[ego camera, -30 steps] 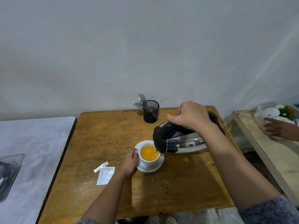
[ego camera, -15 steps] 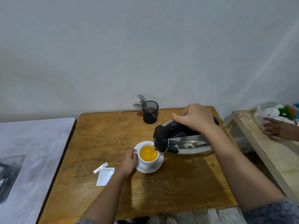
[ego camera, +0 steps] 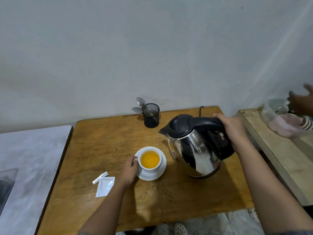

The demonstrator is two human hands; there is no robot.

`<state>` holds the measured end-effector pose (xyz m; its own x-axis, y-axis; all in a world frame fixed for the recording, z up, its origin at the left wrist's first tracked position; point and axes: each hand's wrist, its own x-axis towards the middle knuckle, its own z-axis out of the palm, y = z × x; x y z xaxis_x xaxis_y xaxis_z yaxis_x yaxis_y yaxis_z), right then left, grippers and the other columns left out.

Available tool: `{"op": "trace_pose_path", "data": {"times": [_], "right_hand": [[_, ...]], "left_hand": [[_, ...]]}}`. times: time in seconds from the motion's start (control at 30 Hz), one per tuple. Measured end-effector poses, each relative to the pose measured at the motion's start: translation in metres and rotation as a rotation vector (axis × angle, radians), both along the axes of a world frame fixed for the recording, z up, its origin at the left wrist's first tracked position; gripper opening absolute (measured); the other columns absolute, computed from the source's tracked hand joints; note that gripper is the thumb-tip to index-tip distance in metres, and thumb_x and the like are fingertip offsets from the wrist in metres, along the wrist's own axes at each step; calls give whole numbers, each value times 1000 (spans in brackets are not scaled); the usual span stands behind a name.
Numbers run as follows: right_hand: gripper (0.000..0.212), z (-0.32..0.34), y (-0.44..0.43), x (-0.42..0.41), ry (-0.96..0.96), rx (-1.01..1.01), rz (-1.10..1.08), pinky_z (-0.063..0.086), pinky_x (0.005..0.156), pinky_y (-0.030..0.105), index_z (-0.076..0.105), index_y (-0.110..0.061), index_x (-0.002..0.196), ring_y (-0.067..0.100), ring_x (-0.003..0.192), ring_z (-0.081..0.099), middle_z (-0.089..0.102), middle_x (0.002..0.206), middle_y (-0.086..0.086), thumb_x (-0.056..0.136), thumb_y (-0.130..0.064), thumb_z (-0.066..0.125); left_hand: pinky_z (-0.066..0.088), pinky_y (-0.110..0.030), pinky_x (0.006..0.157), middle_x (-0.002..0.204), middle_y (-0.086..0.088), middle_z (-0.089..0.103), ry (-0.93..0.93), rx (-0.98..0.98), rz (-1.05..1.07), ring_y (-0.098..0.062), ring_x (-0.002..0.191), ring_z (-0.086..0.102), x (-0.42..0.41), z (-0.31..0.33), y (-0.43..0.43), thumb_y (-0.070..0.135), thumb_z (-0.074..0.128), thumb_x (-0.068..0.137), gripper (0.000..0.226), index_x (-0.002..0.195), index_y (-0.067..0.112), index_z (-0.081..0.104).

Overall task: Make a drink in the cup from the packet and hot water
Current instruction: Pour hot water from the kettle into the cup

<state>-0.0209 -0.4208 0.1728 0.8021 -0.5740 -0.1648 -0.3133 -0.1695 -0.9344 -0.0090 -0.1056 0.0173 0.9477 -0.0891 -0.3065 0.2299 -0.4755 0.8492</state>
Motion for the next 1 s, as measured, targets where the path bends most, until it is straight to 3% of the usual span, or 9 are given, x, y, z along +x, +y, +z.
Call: {"op": "trace_pose_path", "data": {"times": [0.13,0.23,0.37,0.47,0.6,0.7,1.0], "right_hand": [[28,-10,-14,-10,-61,215,-157,29,35,19,64,-8,74,14,27,37,45,29,-1,76,-35,61],[26,-14,-13,-16,-133,260,-322,31,36,21,62,-10,68,14,32,40,50,37,0,77,-35,62],[26,-20,-3,-20,-254,287,-536,44,55,29,58,-20,62,14,54,55,58,62,1,83,-35,59],[32,-21,0,-17,-339,301,-682,46,59,25,54,-23,57,4,50,53,55,56,-6,87,-32,58],[35,-17,-8,-12,-420,334,-790,41,49,22,51,-19,54,1,35,48,51,51,-5,87,-31,56],[35,-18,-17,-8,-459,352,-832,42,46,16,51,-18,55,-2,35,49,52,52,-5,87,-31,56],[42,-44,-28,0,-382,317,-892,48,58,30,47,-19,48,8,46,51,53,52,-2,85,-38,56]], "left_hand": [[41,-32,75,103,-6,59,-31,12,29,-18,93,55,-5,-1,-5,24,37,98,22,102,17,57],[42,-29,69,101,-5,61,-70,11,57,-14,89,56,-8,-3,-8,25,37,98,23,103,16,58],[44,-27,65,95,-6,62,-112,14,93,-18,86,57,-8,-7,-10,23,39,97,22,97,15,59],[43,-25,66,95,-6,62,-117,25,100,-14,84,56,-8,-8,-11,23,39,97,22,98,14,59],[43,-26,67,94,-7,61,-151,24,104,-15,84,55,-9,-9,-12,19,39,97,22,97,13,60],[43,-27,68,95,-7,62,-156,31,110,-14,84,55,-8,-11,-11,18,39,97,22,98,13,60],[42,-26,65,94,-7,62,-165,57,87,-12,83,54,-7,-12,-10,18,39,97,21,97,16,60]]}}
